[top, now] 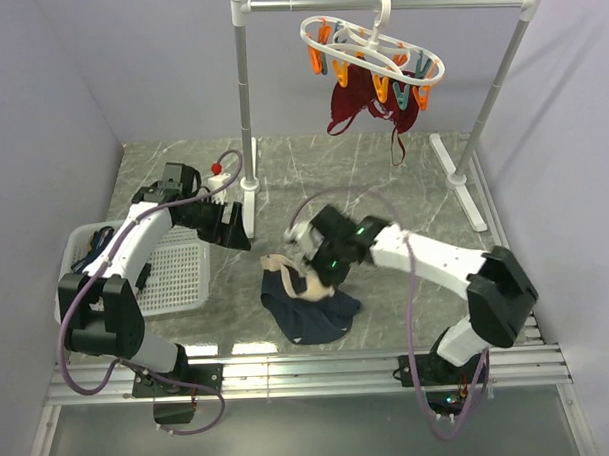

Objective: Clip the underwear to the hanger

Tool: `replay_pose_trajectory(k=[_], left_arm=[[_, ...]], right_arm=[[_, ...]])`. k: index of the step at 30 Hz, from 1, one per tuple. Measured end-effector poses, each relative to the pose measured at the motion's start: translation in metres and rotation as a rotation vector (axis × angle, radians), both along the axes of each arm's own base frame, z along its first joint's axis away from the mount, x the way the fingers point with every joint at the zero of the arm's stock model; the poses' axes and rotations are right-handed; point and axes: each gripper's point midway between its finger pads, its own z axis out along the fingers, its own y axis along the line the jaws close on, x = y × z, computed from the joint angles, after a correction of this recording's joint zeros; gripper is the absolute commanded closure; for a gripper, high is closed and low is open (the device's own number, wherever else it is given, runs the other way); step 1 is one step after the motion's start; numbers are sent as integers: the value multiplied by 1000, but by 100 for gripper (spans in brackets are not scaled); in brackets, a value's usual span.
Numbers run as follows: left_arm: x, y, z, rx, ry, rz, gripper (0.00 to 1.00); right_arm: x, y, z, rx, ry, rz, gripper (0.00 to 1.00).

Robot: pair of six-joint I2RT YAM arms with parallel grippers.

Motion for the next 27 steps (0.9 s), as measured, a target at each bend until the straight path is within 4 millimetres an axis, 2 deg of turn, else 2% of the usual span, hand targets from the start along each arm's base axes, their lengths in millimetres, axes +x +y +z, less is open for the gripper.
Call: replay_pose_trajectory(k=[5,8,10,13,14,18,23,27], left_arm=[[0,-2,-9,-8,14,1,18],[7,-8,-15,-21,12,5,19],[12,-18,-22,-28,20,-3,20],[15,-32,-38,-23,55,-16,27],[15,-36,-43,-18,68,-20,33],[18,-46,-68,26,139,17,39],[20,-49,-81,78,152,42,43],[13,-67,-87,91,150,3,47]], right_arm=[[78,-45,53,108,-88,-244,100],[102,-63,65,130,-115,-312,100],[105,-68,58,117,-95,-319,100],[107,-73,34,71,-35,-327,100],[108,-76,25,53,-15,-333,100],[108,-105,-7,-28,52,-401,100],[121,-137,-12,-57,47,-501,100],[123,-139,-14,-61,53,-510,100]])
